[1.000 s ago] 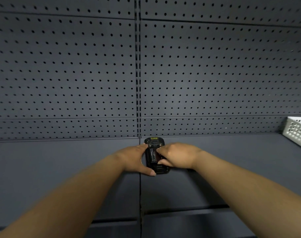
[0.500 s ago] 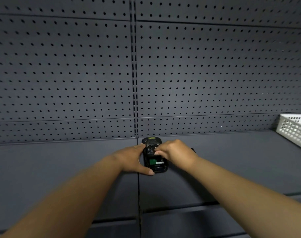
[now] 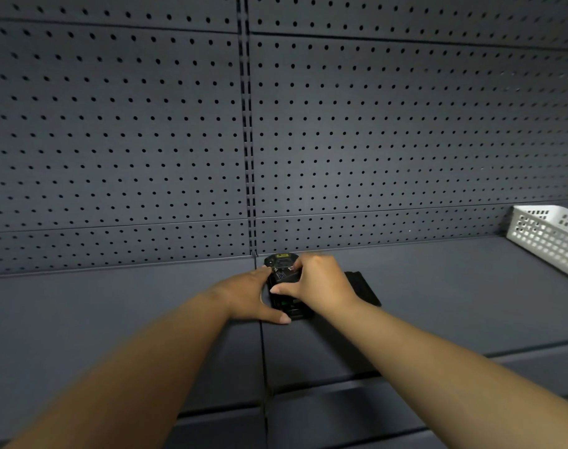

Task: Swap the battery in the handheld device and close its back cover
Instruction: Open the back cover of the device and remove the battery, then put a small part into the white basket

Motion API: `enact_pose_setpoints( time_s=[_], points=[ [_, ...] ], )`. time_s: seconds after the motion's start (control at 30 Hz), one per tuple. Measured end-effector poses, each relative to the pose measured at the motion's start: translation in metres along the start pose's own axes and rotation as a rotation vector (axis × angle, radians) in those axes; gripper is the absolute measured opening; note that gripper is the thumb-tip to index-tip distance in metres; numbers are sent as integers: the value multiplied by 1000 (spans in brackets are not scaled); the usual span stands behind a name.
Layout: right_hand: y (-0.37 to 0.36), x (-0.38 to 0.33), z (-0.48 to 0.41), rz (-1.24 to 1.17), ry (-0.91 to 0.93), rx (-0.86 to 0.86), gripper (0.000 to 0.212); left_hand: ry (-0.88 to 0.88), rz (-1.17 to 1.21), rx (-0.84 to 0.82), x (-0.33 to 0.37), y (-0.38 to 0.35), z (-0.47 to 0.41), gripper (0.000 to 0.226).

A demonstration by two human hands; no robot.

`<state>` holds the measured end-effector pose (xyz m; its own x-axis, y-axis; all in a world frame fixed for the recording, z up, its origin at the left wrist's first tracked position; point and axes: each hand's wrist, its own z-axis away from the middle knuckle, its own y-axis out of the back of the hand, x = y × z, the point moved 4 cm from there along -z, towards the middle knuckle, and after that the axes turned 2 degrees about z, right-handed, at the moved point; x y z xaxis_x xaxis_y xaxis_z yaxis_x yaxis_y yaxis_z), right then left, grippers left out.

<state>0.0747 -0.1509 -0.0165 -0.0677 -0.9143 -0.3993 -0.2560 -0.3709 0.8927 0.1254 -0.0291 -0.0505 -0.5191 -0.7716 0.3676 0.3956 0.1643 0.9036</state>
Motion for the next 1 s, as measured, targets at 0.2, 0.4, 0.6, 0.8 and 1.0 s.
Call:
enact_pose_setpoints(
  time_s=[0.2,0.4,0.6,0.8,1.0],
  points=[
    [-4,-5,-1,15,-82,15,40,8,5,-7,-9,-4,-7,114],
    [17,5,-8,-3,-207,47,35,-64,-12,-5,-6,8,-4,89],
    [39,23,-12,-26,-311,131,36,-25,-246,213,-1,41,2,46],
    [52,37,-11,9,-305,161,34,-11,-453,409,31,61,5,45],
    [68,65,-11,2,-265,177,33,17,-548,468,68,57,-8,43]
  ],
)
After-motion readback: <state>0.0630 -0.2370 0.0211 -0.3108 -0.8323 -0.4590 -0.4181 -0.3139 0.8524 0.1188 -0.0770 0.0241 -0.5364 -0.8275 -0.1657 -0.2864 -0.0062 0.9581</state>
